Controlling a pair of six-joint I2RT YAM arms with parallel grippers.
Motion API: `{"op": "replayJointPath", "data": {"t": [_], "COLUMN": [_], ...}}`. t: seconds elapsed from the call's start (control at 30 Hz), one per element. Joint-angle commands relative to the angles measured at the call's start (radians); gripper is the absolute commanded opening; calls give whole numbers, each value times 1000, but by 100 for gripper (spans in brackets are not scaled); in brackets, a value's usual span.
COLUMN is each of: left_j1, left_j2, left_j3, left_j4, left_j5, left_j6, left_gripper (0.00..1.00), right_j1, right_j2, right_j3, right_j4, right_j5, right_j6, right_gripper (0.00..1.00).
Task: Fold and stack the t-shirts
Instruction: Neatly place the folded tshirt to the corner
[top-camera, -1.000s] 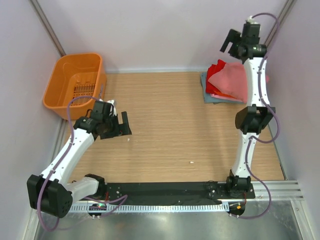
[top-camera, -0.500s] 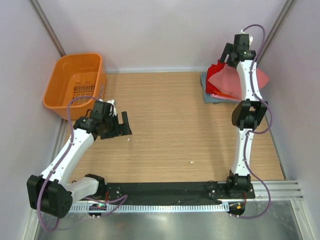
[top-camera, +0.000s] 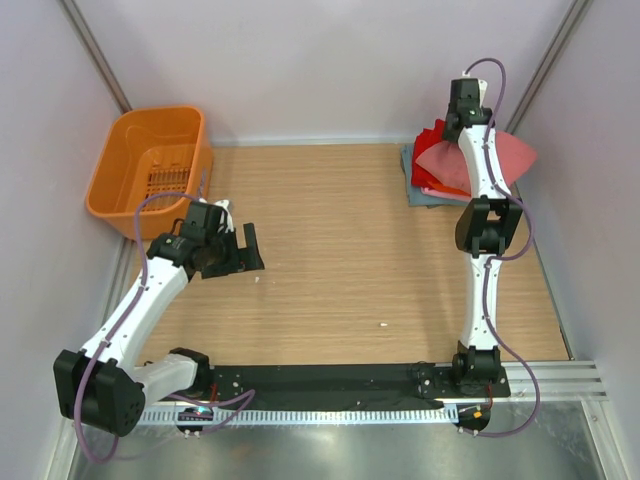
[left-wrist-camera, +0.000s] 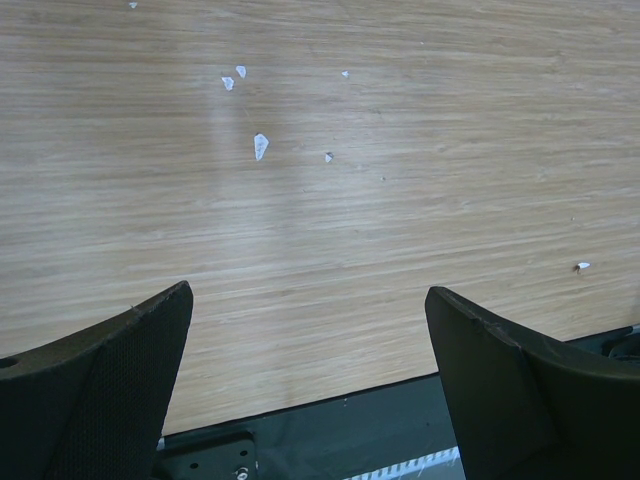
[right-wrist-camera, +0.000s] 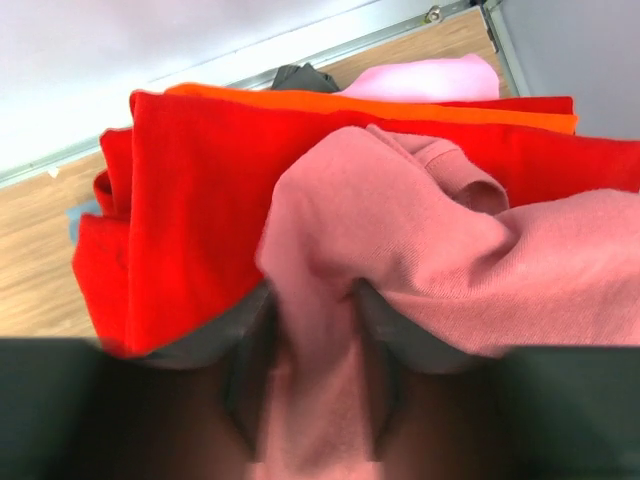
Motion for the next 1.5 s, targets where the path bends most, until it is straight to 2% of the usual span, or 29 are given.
{"op": "replayJointPath", "data": {"t": [0.0,0.03,0.13,0.3,0.5,0.53,0.57,0.6,0.63,0.7,0.8,0.93,1.0,1.13,1.27,1.33,1.43,1.47], "left_j1": [-2,-2,-2,-2,-2,-2,-2,-2,-2,-2,-2,-2,-2,-4,-4,-6,-7,-9], "left_j2": [-2,-2,-3,1,7,7,6,7,9,10,12,9,7,6,3,-3,-3,-3], "left_j3": [-4,-4,-3,-4,-1,-3,-1,-3,-4,-3,-4,-4,-6,-6,-4,-6,-6,-6], "left_j4": [23,23,25,23,22,22,22,20,22,20,20,20,20,20,20,18,20,20], "left_j5": [22,22,24,19,12,9,7,7,5,5,4,1,1,-4,-8,-11,-11,-10], "left_j6": [9,9,9,9,9,9,9,9,9,7,7,6,6,4,4,3,3,3], "left_gripper": [100,100,100,100,100,100,100,100,100,100,100,100,100,100,100,100,100,100], "right_j1": [5,7,13,65,87,87,90,90,88,88,85,70,56,-40,-152,-189,-263,-292], "right_j2": [-19,-24,-33,-74,-71,-67,-62,-56,-48,-54,-79,-168,-260,-410,-495,-538,-565,-564], "right_j3": [24,24,21,-14,-42,-56,-59,-62,-76,-97,-109,-120,-154,-283,-384,-488,-611,-634], "right_j4": [67,75,108,225,323,331,336,345,349,375,391,395,420,467,437,447,475,493], "right_j5": [46,49,44,55,21,18,29,32,40,69,111,107,61,-144,-183,-213,-307,-394], "right_j6": [-24,-27,-54,-177,-232,-249,-252,-255,-263,-266,-267,-222,-156,5,145,177,228,239], "right_gripper": [37,26,5,2,1,3,10,22,51,81,91,95,98,99,97,89,51,37]}}
